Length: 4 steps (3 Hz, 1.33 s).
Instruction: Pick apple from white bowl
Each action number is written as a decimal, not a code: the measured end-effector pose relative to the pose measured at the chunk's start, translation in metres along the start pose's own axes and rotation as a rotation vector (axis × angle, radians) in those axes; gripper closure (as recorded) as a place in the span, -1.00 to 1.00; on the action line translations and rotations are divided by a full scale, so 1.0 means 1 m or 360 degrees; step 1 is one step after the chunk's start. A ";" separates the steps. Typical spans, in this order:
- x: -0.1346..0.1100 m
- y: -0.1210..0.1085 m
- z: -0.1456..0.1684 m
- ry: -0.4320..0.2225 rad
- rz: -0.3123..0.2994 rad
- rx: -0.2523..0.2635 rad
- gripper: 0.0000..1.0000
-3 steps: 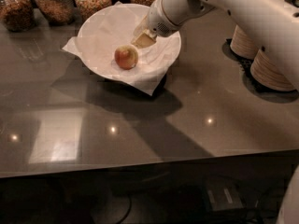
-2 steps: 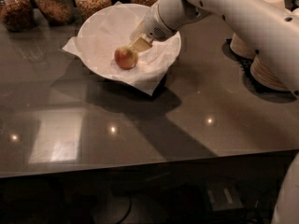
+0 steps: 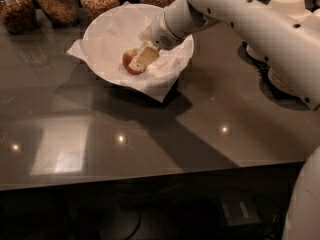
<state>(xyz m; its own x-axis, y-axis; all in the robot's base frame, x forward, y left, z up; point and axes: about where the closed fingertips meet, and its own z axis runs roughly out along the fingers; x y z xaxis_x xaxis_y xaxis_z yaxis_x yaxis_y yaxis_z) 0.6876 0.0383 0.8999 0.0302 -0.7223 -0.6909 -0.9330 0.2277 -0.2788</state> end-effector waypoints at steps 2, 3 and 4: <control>0.006 0.000 0.017 0.0005 0.0006 -0.0038 -0.28; 0.012 0.000 0.028 0.0023 0.0013 -0.0070 -0.36; 0.018 0.001 0.037 0.0039 0.0019 -0.0096 -0.38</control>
Offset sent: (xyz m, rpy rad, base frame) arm 0.0137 0.0078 -0.0281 -0.0072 0.0365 0.0180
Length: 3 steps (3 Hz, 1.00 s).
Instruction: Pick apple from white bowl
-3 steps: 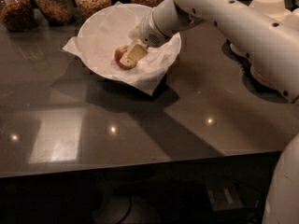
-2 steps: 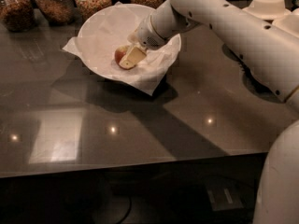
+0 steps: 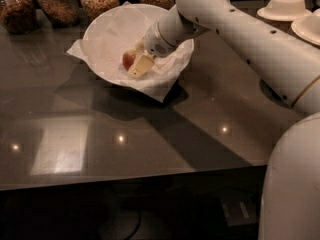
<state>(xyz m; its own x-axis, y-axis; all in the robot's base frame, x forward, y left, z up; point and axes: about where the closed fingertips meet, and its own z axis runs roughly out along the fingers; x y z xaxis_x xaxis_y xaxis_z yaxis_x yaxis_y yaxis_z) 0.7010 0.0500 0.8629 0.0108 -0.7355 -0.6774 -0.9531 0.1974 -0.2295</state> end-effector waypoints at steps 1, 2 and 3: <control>0.004 -0.001 0.009 0.0013 0.0003 -0.0018 -0.38; 0.004 -0.001 0.011 0.0013 0.0001 -0.0020 -0.17; 0.003 -0.002 0.010 0.0008 -0.0005 -0.0017 0.29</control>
Offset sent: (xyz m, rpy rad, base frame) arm 0.0083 0.0024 -0.0076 -0.0052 -0.0007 0.0054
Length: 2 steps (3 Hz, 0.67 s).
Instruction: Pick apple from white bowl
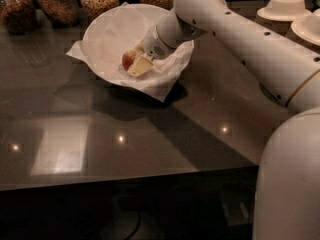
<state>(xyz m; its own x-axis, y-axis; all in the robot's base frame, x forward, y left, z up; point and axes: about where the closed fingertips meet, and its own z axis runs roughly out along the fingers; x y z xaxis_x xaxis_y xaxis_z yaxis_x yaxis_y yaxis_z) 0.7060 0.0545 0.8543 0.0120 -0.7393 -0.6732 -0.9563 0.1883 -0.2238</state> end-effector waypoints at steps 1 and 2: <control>-0.016 -0.004 -0.012 -0.0032 -0.0042 0.0039 0.76; -0.034 -0.008 -0.031 -0.0062 -0.0090 0.0088 1.00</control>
Offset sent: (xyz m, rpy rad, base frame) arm -0.0024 -0.0002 0.0824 0.0341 -0.1466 0.0083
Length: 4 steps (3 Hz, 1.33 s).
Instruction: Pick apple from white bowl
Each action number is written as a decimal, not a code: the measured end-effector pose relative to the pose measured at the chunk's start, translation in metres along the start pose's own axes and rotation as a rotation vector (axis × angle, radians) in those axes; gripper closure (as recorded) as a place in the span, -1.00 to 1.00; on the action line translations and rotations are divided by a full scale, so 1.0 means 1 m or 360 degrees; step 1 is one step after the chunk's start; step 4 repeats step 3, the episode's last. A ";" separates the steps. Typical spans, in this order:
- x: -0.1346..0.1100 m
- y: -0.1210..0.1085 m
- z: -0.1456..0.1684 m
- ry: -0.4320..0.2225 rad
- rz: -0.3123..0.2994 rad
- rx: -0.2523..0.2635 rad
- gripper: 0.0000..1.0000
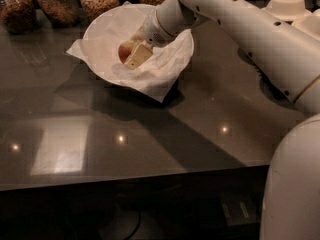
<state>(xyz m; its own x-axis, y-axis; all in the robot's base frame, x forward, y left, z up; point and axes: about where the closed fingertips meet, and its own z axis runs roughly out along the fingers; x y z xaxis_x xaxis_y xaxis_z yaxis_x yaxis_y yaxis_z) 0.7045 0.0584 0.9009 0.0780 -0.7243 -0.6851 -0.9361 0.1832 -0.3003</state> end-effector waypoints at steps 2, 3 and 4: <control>-0.030 -0.014 -0.057 -0.0076 -0.0051 0.0088 1.00; -0.036 -0.016 -0.093 -0.0106 -0.0026 0.0117 1.00; -0.036 -0.016 -0.093 -0.0106 -0.0026 0.0117 1.00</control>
Offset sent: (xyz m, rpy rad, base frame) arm -0.0168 -0.0443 0.1138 0.0822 -0.1116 -0.0188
